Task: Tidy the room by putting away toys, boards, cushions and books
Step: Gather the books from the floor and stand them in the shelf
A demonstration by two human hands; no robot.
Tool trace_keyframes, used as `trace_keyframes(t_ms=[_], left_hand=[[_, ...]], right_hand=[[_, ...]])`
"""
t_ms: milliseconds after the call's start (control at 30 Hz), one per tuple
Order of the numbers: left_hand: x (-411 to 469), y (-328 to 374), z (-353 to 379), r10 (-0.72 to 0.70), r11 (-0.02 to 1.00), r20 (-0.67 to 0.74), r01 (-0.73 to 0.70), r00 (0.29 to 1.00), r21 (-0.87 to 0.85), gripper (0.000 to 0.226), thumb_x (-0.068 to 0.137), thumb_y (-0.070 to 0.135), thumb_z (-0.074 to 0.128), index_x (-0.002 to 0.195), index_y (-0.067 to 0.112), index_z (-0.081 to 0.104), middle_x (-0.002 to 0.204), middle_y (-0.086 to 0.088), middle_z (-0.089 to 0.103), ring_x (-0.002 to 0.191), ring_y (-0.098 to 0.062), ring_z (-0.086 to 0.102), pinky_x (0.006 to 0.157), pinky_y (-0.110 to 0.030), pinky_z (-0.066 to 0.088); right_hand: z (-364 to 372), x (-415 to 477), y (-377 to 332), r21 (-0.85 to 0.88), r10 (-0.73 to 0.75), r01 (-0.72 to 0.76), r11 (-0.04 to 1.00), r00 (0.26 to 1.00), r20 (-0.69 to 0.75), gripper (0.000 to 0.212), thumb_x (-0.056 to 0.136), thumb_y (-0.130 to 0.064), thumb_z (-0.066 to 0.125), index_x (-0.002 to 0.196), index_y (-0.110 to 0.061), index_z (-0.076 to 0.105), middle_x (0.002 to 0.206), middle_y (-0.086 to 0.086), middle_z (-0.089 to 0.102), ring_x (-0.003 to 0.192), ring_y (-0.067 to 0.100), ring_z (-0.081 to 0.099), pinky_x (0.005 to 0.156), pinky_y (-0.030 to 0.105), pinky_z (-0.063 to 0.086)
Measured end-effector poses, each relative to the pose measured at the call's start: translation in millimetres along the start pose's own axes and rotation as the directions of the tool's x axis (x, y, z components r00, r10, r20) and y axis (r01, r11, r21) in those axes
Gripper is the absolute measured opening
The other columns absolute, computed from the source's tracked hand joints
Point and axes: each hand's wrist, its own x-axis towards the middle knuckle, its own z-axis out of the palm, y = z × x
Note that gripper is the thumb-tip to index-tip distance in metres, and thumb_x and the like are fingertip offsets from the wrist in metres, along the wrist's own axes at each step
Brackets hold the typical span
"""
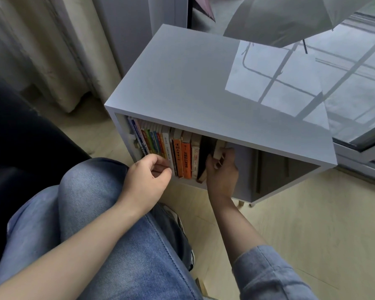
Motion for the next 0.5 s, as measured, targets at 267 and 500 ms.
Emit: trace_keyframes(t_ms=[267, 500], left_hand=[[0.3, -5.8, 0.4, -0.007, 1.0, 0.006, 0.007, 1.0, -0.024, 0.014, 0.085, 0.012, 0.065, 0.082, 0.026, 0.063, 0.083, 0.005, 0.069, 0.082, -0.012, 0.066, 0.075, -0.026, 0.054], [-4.2, -5.7, 2.9, -0.003, 0.999, 0.003, 0.003, 1.0, -0.044, 0.012, 0.085, 0.01, 0.065, 0.085, 0.021, 0.065, 0.083, 0.005, 0.069, 0.082, -0.012, 0.066, 0.073, -0.02, 0.051]], right_hand=[[-19.0, -12.3, 5.6, 0.022, -0.01, 0.01, 1.0, 1.0, -0.015, 0.023, 0.092, -0.021, 0.06, 0.111, -0.009, 0.053, 0.079, 0.0, 0.06, 0.066, 0.015, 0.059, 0.056, 0.025, 0.043], [-63.6, -33.6, -15.4, 0.039, -0.15, 0.153, 0.987, 0.986, -0.076, 0.016, 0.088, -0.016, 0.066, 0.099, -0.007, 0.059, 0.076, -0.008, 0.059, 0.061, 0.011, 0.058, 0.054, 0.022, 0.045]])
